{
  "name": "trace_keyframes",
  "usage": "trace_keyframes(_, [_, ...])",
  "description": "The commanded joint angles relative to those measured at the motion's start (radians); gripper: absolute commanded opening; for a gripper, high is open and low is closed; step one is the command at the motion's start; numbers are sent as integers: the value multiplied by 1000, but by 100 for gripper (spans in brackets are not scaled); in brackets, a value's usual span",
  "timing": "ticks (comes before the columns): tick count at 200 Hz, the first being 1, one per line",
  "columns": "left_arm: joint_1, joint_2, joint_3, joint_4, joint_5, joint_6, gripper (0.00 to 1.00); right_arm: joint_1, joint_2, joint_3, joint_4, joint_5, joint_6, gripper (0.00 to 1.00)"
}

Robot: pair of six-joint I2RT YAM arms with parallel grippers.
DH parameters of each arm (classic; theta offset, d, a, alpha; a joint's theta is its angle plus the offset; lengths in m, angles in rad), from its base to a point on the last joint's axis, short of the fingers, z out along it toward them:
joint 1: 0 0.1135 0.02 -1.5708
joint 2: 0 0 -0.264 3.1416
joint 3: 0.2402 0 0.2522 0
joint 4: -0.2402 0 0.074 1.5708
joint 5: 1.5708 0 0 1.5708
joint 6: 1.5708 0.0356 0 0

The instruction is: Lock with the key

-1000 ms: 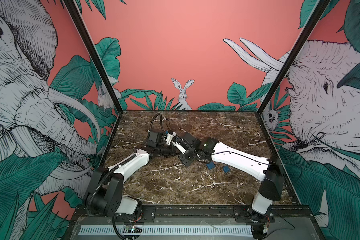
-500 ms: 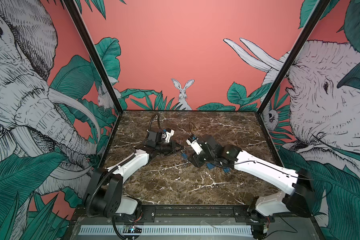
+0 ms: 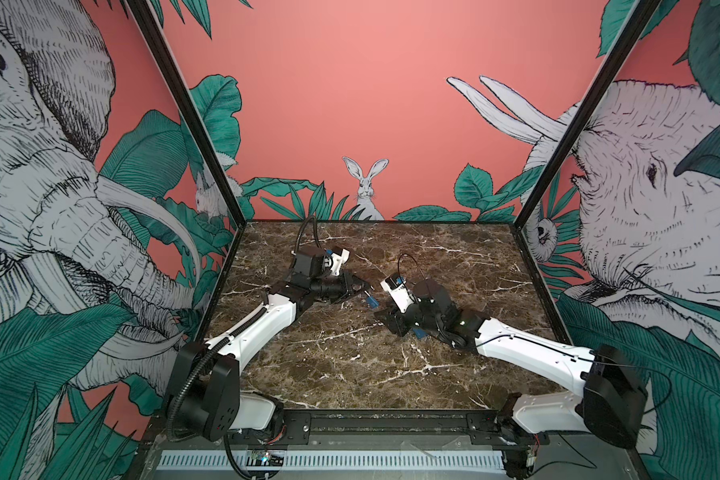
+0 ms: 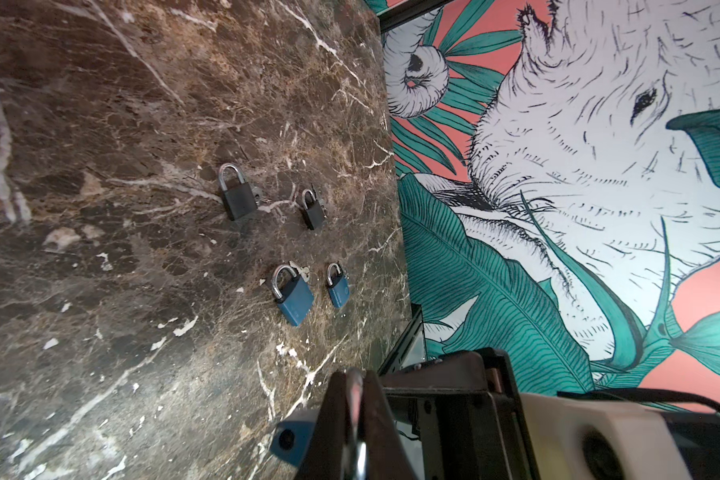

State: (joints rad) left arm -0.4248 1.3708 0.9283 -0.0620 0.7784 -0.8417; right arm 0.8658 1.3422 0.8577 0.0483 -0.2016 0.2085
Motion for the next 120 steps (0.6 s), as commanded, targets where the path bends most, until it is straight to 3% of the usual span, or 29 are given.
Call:
trace_keyframes(1, [-9,-43,34,-24,43,-4,0,-3,30,25,123,-34,-37,49])
trace_keyframes(65, [-13,-47,41,-18,60,-23,0,-39,72,50,176,-82,-23,29])
trace_keyframes(120, [-14,-47,51,8,67,-48,0,-51,86,58,174,-111,-15,29])
